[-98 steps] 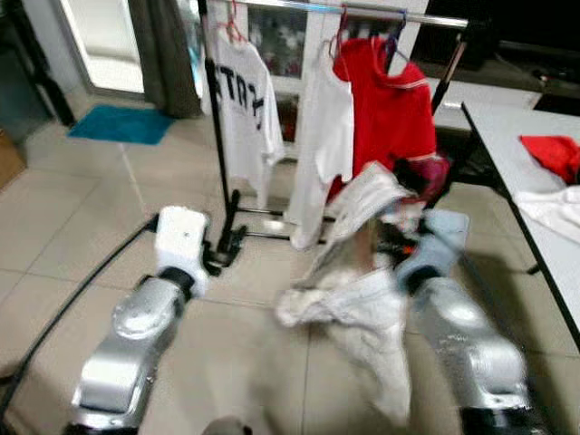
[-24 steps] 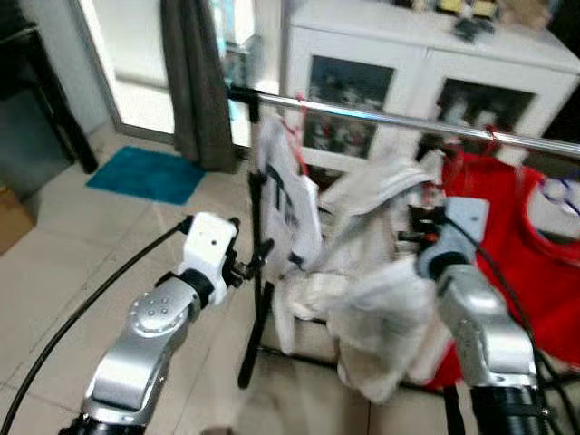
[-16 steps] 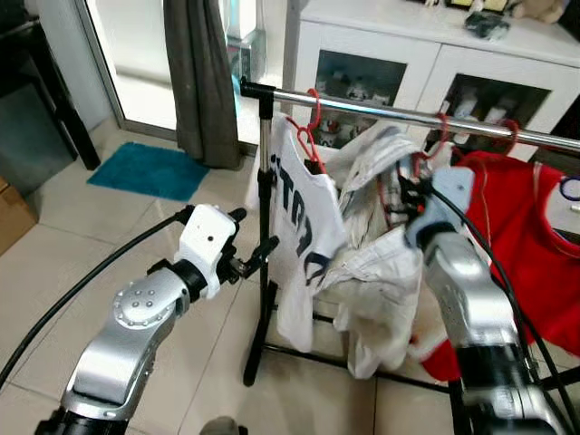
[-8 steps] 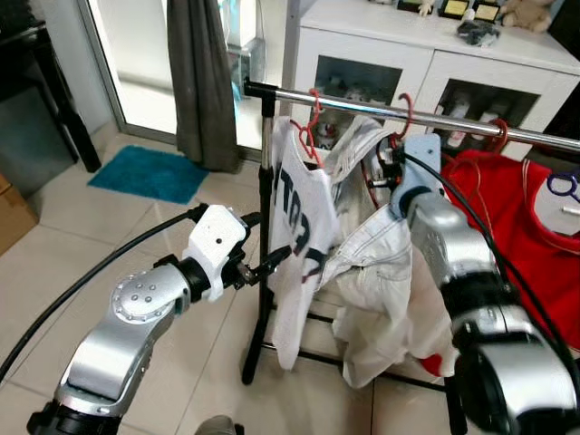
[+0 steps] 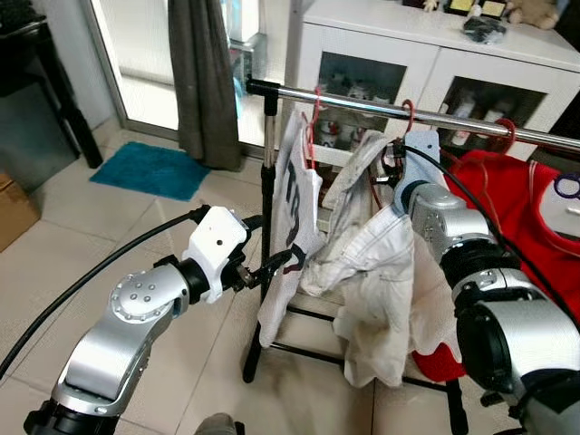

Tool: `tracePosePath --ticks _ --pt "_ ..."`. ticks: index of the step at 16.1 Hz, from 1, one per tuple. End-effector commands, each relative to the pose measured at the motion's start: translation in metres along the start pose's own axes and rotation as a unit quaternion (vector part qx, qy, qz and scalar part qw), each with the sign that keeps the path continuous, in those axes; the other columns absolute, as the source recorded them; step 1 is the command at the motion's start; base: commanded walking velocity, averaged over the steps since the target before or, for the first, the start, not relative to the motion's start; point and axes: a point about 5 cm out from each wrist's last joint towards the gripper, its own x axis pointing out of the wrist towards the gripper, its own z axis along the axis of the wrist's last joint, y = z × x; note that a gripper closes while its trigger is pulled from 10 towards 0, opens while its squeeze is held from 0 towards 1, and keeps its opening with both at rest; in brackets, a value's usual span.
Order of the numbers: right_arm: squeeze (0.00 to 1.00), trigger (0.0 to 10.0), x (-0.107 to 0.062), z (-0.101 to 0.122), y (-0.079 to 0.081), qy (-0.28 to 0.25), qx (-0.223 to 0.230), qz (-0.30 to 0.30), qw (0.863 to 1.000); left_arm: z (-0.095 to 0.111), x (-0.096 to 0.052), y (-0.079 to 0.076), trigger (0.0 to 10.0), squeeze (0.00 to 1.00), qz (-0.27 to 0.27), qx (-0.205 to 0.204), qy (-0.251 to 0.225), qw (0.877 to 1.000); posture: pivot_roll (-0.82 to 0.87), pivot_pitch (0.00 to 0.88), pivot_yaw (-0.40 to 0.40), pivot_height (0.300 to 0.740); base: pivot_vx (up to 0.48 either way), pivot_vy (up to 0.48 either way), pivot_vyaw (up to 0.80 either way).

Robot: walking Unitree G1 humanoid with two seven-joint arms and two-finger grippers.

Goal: Hang hanger

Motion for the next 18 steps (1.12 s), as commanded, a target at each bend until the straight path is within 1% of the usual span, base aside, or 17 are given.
tracePosePath --ticks 1,3,6,10,11,12,13,14,16,18 --pt "0.00 10.0 0.000 0.011 -0.005 -0.018 0.004 -0.003 1.000 0.003 0.000 -0.003 10.0 0.00 -0.010 0.003 -0.002 1.000 0.12 0.000 -0.069 0.740 0.000 0.000 0.00" --pt "0.00 10.0 0.001 0.004 -0.003 -0.001 0.002 0.006 1.000 0.001 0.000 -0.004 10.0 0.00 -0.014 0.001 0.003 1.000 0.12 0.000 -0.068 0.740 0.000 0.000 0.00" --pt "0.00 10.0 0.001 -0.001 -0.001 0.011 0.004 0.015 1.000 -0.001 0.001 -0.004 10.0 0.00 -0.018 0.000 0.008 1.000 0.11 0.000 -0.066 0.740 0.000 0.000 0.00" --pt "0.00 10.0 0.002 0.000 0.000 0.003 0.008 0.018 1.000 -0.002 0.000 -0.004 10.0 0.00 -0.018 0.002 0.010 1.000 0.11 0.000 -0.066 0.740 0.000 0.000 0.00" --pt "0.52 10.0 0.002 0.002 0.000 -0.006 0.011 0.021 1.000 -0.001 0.001 -0.004 10.0 0.00 -0.015 0.004 0.009 1.000 0.11 0.000 -0.066 0.740 0.000 0.000 0.00" --pt "0.81 10.0 0.002 0.007 0.002 -0.024 0.018 0.031 0.999 -0.001 0.001 -0.003 10.0 0.00 -0.012 0.006 0.007 1.000 0.11 0.000 -0.066 0.740 0.000 0.000 0.00" --pt "0.86 10.0 0.001 0.009 0.003 -0.032 0.021 0.033 0.999 -0.001 0.001 -0.003 10.0 0.00 -0.011 0.006 0.007 1.000 0.11 0.000 -0.067 0.740 0.000 0.000 0.00" --pt "1.00 10.0 0.001 0.012 0.003 -0.046 0.031 0.036 0.998 -0.001 0.001 -0.003 10.0 0.00 -0.011 0.006 0.007 1.000 0.11 0.000 -0.066 0.740 0.000 0.000 0.00" --pt "1.00 10.0 0.000 0.014 0.004 -0.063 0.040 0.045 0.996 -0.001 0.002 -0.003 10.0 0.00 -0.010 0.006 0.007 1.000 0.11 0.000 -0.062 0.740 0.000 0.000 0.00" --pt "1.00 10.0 0.000 0.013 0.006 -0.069 0.041 0.056 0.995 -0.001 0.002 -0.003 10.0 0.00 -0.011 0.007 0.007 1.000 0.11 0.000 -0.060 0.740 0.000 0.000 0.00"
